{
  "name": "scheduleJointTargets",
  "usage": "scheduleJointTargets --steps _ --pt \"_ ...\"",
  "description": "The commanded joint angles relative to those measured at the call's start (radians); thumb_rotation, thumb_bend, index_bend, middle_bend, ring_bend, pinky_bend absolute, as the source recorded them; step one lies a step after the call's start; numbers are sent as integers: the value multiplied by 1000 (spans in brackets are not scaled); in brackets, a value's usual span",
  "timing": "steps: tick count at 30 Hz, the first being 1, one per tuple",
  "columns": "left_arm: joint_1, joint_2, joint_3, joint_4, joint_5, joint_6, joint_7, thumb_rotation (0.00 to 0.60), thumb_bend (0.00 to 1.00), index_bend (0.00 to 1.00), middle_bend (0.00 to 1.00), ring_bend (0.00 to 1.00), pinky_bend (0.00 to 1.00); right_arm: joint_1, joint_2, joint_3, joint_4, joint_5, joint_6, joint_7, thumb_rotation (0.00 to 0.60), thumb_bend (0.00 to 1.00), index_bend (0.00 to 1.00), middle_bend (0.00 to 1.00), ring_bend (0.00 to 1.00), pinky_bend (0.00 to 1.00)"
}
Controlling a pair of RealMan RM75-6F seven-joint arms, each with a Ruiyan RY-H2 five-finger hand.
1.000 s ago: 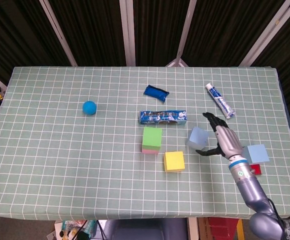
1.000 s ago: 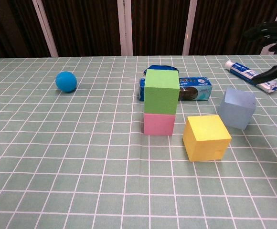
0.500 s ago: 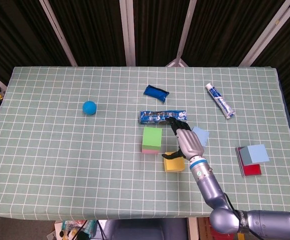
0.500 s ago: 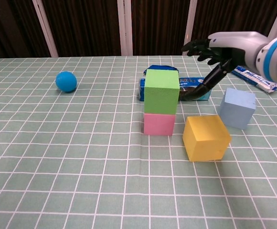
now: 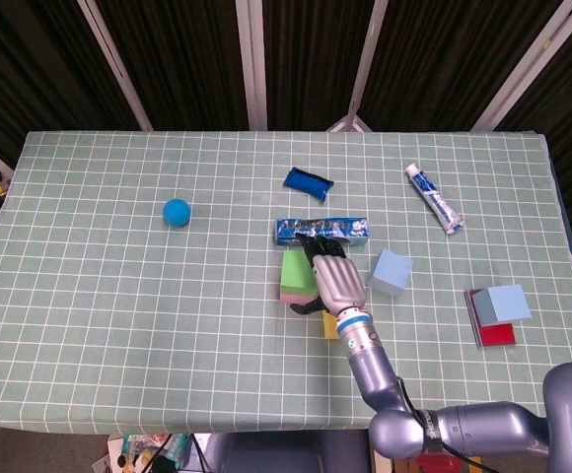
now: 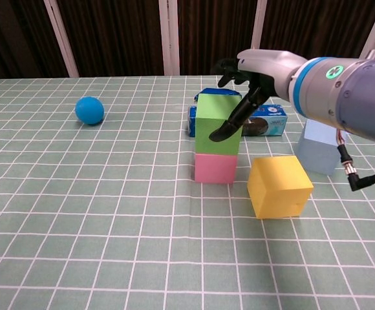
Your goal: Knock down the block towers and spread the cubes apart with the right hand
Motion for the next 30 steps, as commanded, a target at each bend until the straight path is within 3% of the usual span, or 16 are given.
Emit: scheduleJointTargets --steps 1,11,17,30 --pt "-1 1 -1 1 -2 -2 -3 600 255 106 0 0 0 17 -27 12 23 15 17 -19 600 125 84 211 43 0" --pt "-4 0 -4 2 -10 -9 0 600 255 106 0 0 0 42 -77 17 86 27 46 -61 600 124 118 370 116 0" --pt "-6 -2 -5 -1 -14 -11 10 600 255 108 0 0 0 45 -107 21 120 -1 63 -56 600 124 208 561 272 0" --pt "-3 1 -4 -1 -13 -7 -1 600 255 117 0 0 0 27 -105 57 70 -75 129 -54 600 124 215 585 289 0"
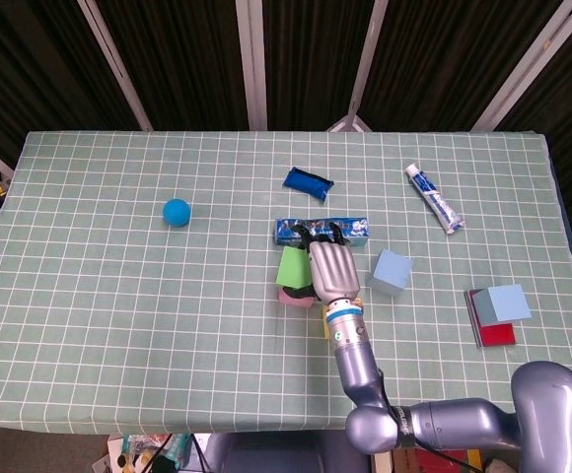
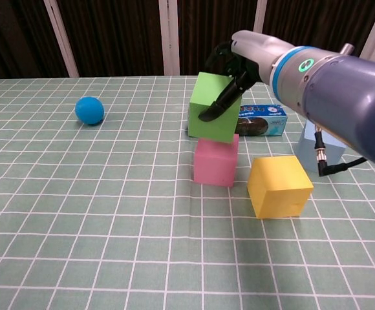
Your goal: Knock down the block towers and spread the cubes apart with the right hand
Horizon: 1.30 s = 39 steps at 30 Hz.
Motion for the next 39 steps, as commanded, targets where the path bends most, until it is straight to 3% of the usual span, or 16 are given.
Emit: scheduleJointTargets --steps 1,11,19,30,39 --pt "0 0 0 0 -1 -1 -1 600 255 117 0 0 0 -2 3 8 -26 -15 10 -3 600 124 215 585 289 0" --pt "2 7 -5 7 -11 -3 -26 600 254 117 0 0 0 3 -67 13 -94 -22 -11 39 600 124 215 585 289 0" --pt "3 11 -7 12 -15 -6 -42 600 255 117 0 0 0 -23 -80 -52 -157 -77 -16 56 600 124 215 585 289 0" --pt "3 8 -7 9 -18 -5 -31 600 254 118 0 0 0 -51 -143 -137 -129 -150 -35 81 600 124 215 585 289 0" --pt "8 16 -10 16 -21 -1 -60 600 255 119 0 0 0 -61 -202 -170 -51 -185 -44 55 600 124 216 585 288 0"
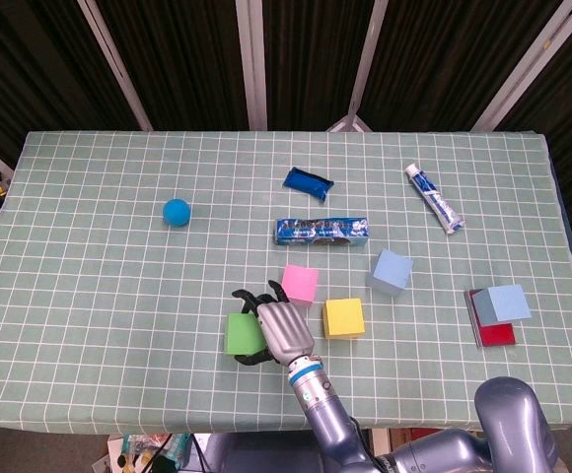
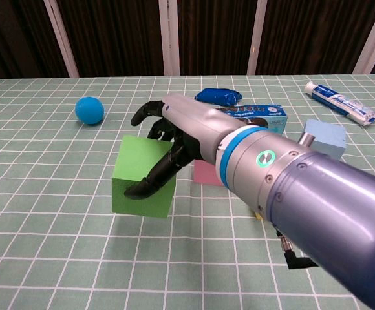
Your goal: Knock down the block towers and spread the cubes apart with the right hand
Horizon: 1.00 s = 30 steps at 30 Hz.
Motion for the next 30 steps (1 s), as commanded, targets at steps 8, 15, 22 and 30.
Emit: scheduleJointTargets --steps 8,15,22,30 --pt "0 2 -1 1 0 -3 -3 600 255 122 0 0 0 -17 -26 -15 65 -16 -47 -5 600 124 216 558 230 0" --pt "1 4 -3 0 -10 -6 -6 600 255 122 0 0 0 -29 -13 -12 68 -4 -75 -21 600 123 181 218 81 0" --pt "4 7 -4 -6 -16 -6 -3 600 255 122 0 0 0 -34 28 -7 25 26 -135 -29 600 123 56 79 16 0" --pt "4 8 -8 -5 -24 -8 -6 600 255 122 0 0 0 -41 110 41 -57 39 -162 -14 600 122 0 43 0 0"
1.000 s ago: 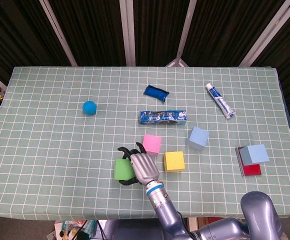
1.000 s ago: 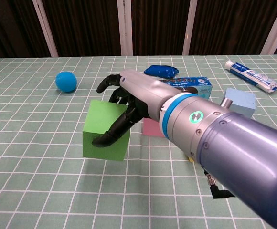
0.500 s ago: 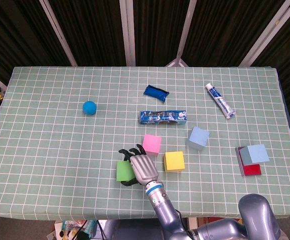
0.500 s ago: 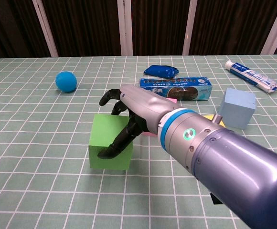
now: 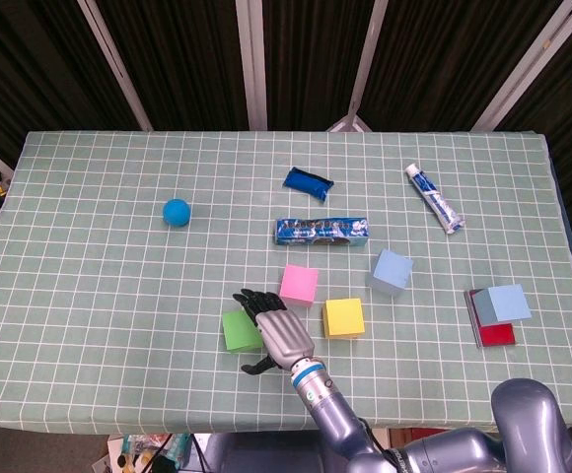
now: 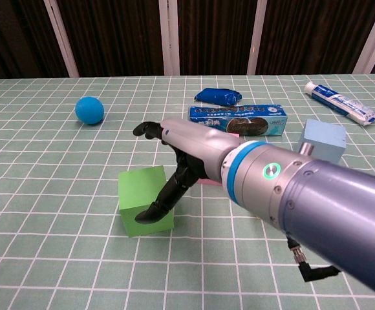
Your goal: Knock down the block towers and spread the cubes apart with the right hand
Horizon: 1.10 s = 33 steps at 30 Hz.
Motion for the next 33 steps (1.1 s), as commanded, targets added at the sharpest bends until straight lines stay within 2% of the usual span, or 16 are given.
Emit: scheduleJointTargets --steps 1,5,9,15,19,22,27,30,33 --pt "-1 1 0 1 0 -3 -1 600 255 122 0 0 0 -6 44 29 -34 -20 18 -2 600 122 0 43 0 0" --pt "1 3 0 2 4 -1 -9 600 254 122 0 0 0 -27 142 60 -76 -42 72 -30 600 122 0 43 0 0" --pt "0 3 -1 6 4 -3 -18 600 255 122 0 0 0 -101 292 64 -140 -12 56 42 600 122 0 43 0 0" --pt "-4 -12 0 2 20 8 18 600 255 122 0 0 0 -265 541 14 -151 -182 50 236 600 121 6 55 40 0" --pt "-6 -28 1 3 39 29 60 600 255 120 0 0 0 -378 671 -65 -167 -325 81 329 600 121 10 75 49 0" --pt "-6 -46 9 9 72 49 101 600 255 120 0 0 0 -487 753 -175 -118 -537 154 390 600 121 10 75 48 0" --pt "-6 -58 22 13 110 63 131 600 255 120 0 0 0 -627 767 -299 42 -767 292 511 600 121 10 76 48 0" --pt "-6 -64 23 19 121 73 143 600 255 120 0 0 0 -683 758 -346 135 -833 338 556 600 121 10 76 48 0" --pt "-7 -66 26 26 128 75 152 600 255 136 0 0 0 -717 752 -367 197 -866 365 571 600 122 10 75 46 0"
